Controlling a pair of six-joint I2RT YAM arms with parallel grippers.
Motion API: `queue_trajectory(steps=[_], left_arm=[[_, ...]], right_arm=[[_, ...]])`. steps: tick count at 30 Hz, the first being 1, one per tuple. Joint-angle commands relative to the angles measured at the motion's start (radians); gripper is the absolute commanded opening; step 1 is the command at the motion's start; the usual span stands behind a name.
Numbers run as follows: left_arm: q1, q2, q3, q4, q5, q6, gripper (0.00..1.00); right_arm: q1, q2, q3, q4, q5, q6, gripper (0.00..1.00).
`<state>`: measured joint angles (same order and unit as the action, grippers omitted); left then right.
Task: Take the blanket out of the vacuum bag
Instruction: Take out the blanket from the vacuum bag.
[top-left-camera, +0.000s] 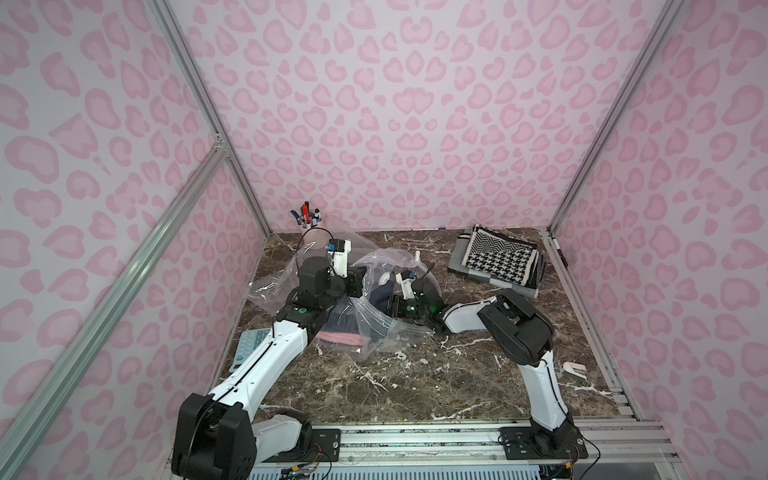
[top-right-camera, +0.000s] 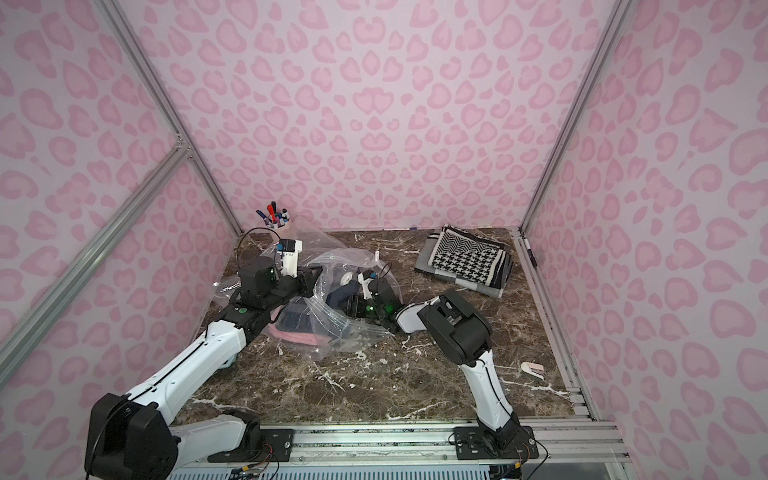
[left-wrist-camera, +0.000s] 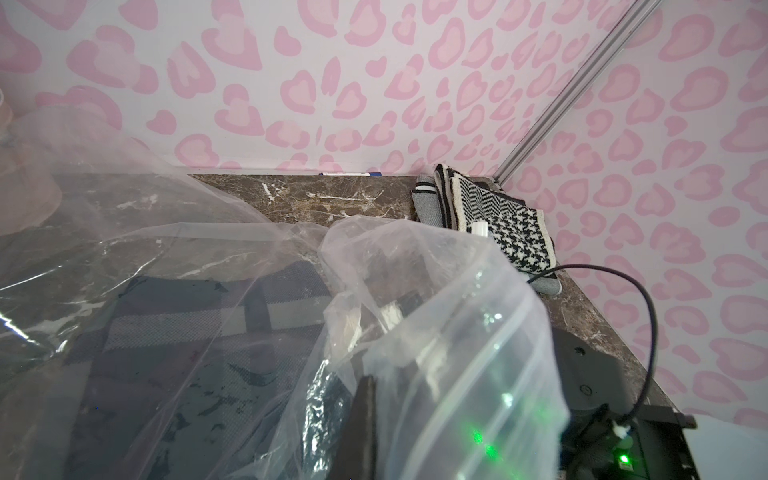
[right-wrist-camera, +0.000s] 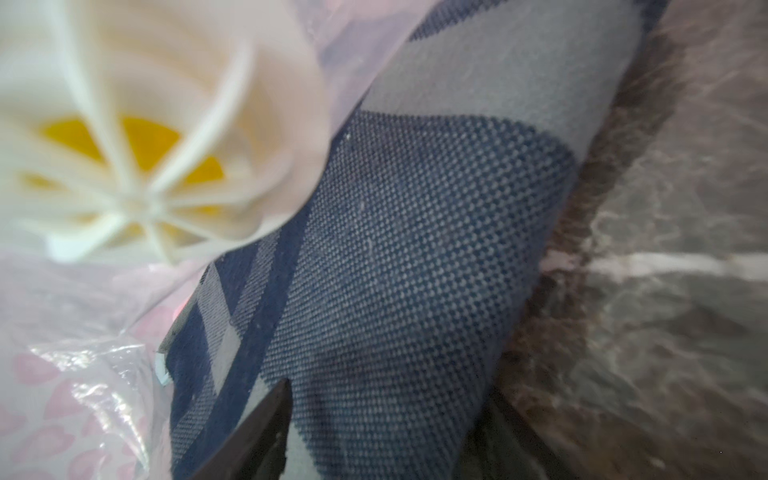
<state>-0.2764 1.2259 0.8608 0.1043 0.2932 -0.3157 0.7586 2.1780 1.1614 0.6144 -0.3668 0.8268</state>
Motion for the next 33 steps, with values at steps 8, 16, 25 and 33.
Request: queue_trajectory(steps=[8, 16, 25, 33], left_arm=[[-0.001, 0.018, 0.001, 0.02, -0.019, 0.008, 0.04], [-0.001, 0.036, -0.045, 0.045, -0.171, -0.019, 0.04], [0.0, 0.07, -0.118, 0.108, -0.355, -0.057, 0.04], [-0.001, 0.086, -0.099, 0.115, -0.447, -0.068, 0.04]], right_arm=[[0.006, 0.016, 0.061, -0.028, -0.072, -0.015, 0.17], [0.007, -0.114, -0.003, -0.004, -0.09, -0.025, 0.0], [0.008, -0.262, -0.002, -0.137, -0.107, -0.035, 0.0], [0.041, -0.316, 0.085, -0.225, -0.173, -0.072, 0.0]])
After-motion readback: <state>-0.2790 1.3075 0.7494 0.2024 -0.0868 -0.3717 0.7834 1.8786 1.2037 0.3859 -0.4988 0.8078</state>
